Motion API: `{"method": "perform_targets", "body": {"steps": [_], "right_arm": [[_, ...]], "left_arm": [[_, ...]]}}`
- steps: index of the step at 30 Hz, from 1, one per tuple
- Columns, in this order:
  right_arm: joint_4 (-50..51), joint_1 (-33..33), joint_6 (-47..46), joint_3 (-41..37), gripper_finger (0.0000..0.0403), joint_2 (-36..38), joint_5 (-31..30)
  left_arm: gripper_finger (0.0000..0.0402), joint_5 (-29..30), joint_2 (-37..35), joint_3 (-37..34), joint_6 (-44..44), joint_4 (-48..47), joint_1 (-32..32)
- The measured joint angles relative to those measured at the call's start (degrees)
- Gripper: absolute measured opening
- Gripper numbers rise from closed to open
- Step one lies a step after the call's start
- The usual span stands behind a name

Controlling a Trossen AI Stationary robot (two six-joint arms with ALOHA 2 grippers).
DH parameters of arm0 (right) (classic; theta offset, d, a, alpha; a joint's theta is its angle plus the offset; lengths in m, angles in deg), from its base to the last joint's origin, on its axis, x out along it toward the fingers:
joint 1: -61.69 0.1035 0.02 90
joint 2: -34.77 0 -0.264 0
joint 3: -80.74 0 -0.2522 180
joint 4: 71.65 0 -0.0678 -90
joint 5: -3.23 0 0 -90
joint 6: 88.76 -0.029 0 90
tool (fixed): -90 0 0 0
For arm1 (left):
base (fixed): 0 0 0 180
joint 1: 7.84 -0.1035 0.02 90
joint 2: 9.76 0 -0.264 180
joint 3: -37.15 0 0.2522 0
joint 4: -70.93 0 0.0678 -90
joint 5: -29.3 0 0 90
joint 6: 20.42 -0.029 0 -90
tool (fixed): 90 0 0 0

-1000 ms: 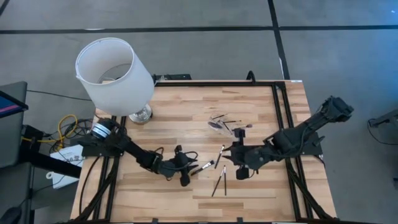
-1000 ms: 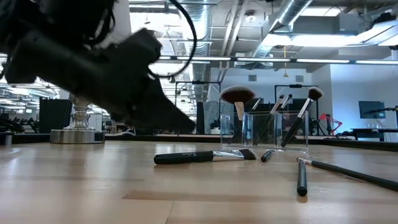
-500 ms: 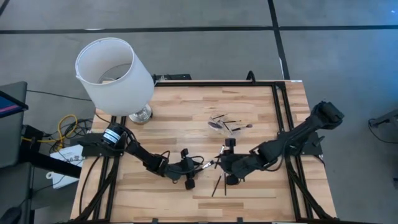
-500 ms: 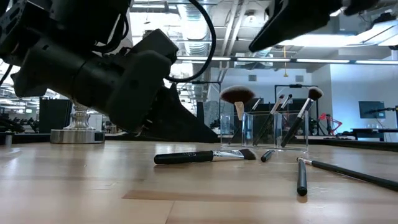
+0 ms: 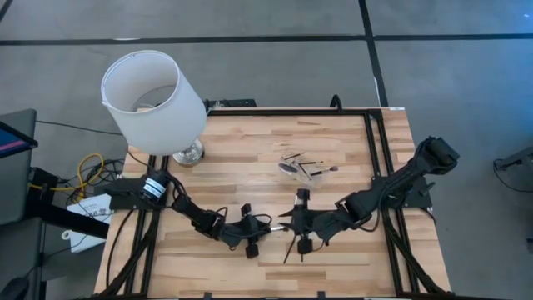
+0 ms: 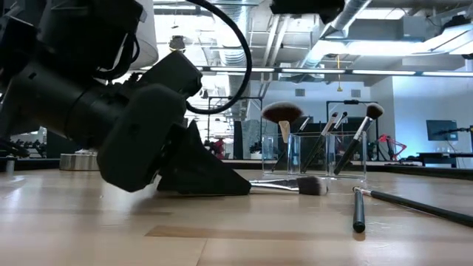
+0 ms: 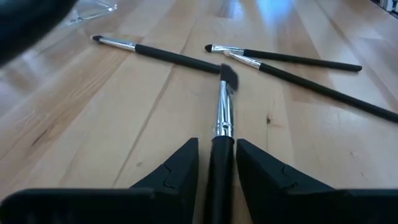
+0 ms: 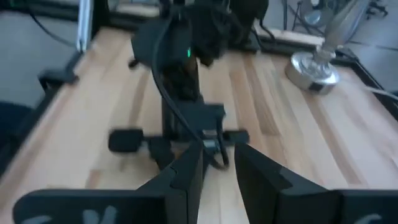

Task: Put items in baskets/containers
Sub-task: Put the black foundation brush into the transparent organizer

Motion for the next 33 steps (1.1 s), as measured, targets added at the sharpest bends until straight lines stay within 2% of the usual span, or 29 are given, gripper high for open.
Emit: {"method": "perform_targets", "body": {"steps": [4,9,15,20,27,33], "right_arm": [[-3.38,-0.46,-4.07,0.01,0.0085,-0.54,0.20],[-3.70,-1.12,-10.39,0.07,0.0096,-4.91,0.45],[-9.82,-1.41,-10.55,0.00,0.0147,-15.88,0.72],[-9.36,-3.68,-14.14,0.17,0.0189,-19.37,4.13],[-11.14,-8.59,-24.14,0.25,0.0203,-20.72,12.32],[-16.00,-11.04,-24.54,0.24,0.0187,-21.97,15.21]], "left_arm": [[0.0094,-0.01,1.42,-1.68,0.24,1.28,0.07],[0.0037,-2.96,0.32,-4.68,2.25,3.05,-0.22],[0.0037,-4.26,-5.12,-5.78,-0.85,-1.59,-0.25],[0.0038,-5.22,-11.81,-8.84,-4.41,-3.22,-0.07],[0.0037,1.77,-15.34,-14.50,-4.13,-2.12,1.31],[0.0037,10.40,-15.78,-15.71,-7.10,-1.75,5.43]]}}
